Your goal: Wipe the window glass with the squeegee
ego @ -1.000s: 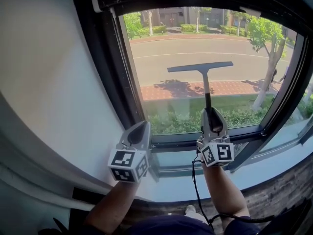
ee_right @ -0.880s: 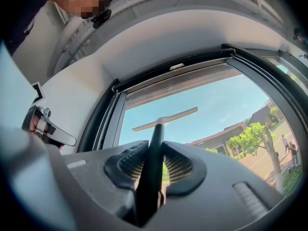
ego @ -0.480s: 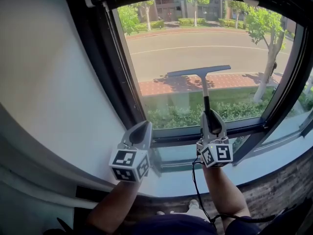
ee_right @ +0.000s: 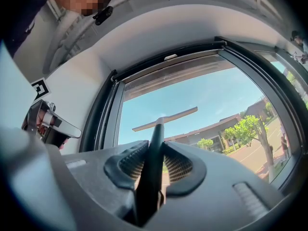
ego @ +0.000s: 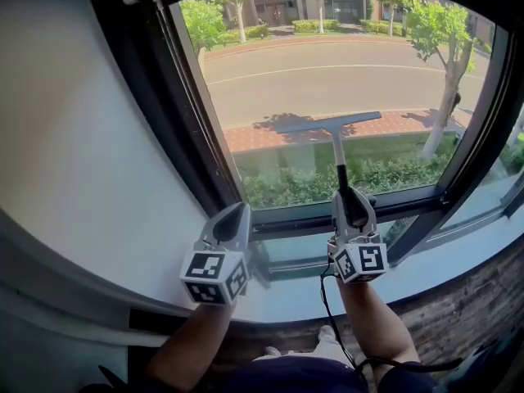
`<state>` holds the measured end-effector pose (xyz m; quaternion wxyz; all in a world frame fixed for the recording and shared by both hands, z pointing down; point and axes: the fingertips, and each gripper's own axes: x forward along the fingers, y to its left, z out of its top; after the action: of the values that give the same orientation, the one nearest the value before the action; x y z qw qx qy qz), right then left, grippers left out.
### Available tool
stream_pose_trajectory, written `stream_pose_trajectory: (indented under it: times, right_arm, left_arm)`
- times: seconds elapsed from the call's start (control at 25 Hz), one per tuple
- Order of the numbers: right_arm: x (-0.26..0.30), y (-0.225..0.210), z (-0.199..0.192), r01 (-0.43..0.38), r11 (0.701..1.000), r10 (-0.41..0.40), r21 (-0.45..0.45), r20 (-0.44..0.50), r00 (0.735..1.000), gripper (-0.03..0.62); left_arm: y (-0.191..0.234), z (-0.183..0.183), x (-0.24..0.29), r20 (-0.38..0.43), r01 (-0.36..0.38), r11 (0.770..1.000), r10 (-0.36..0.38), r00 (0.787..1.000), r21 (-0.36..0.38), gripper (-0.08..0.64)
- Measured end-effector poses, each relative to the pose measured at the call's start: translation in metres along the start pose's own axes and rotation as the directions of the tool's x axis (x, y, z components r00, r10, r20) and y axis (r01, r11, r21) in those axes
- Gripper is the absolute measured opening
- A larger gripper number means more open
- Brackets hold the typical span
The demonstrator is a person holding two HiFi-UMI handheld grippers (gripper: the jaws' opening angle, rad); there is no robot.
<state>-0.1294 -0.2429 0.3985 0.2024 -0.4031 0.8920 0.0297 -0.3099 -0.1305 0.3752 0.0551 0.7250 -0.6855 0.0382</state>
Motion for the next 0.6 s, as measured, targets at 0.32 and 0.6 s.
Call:
stream_pose_trajectory:
  times: [0.32, 0.6]
  right_arm:
    - [-0.017, -0.004, -0.022, 0.019, 0.999, -0.017, 0.037, -0.034, 0.999, 0.103]
    - [-0.031, -0.007, -0.044, 0.038, 0.998, -0.034, 0.054, -0.079, 0.996, 0.103]
  left_arm:
    - [-0.009, -0.011, 0.001, -0.032, 0.012, 1.000, -0.012, 0.999, 0.004, 0.005]
    - [-0.013, -0.022, 0.000, -0.068, 0.019, 1.000, -0.018, 0.998, 0.013, 0.005]
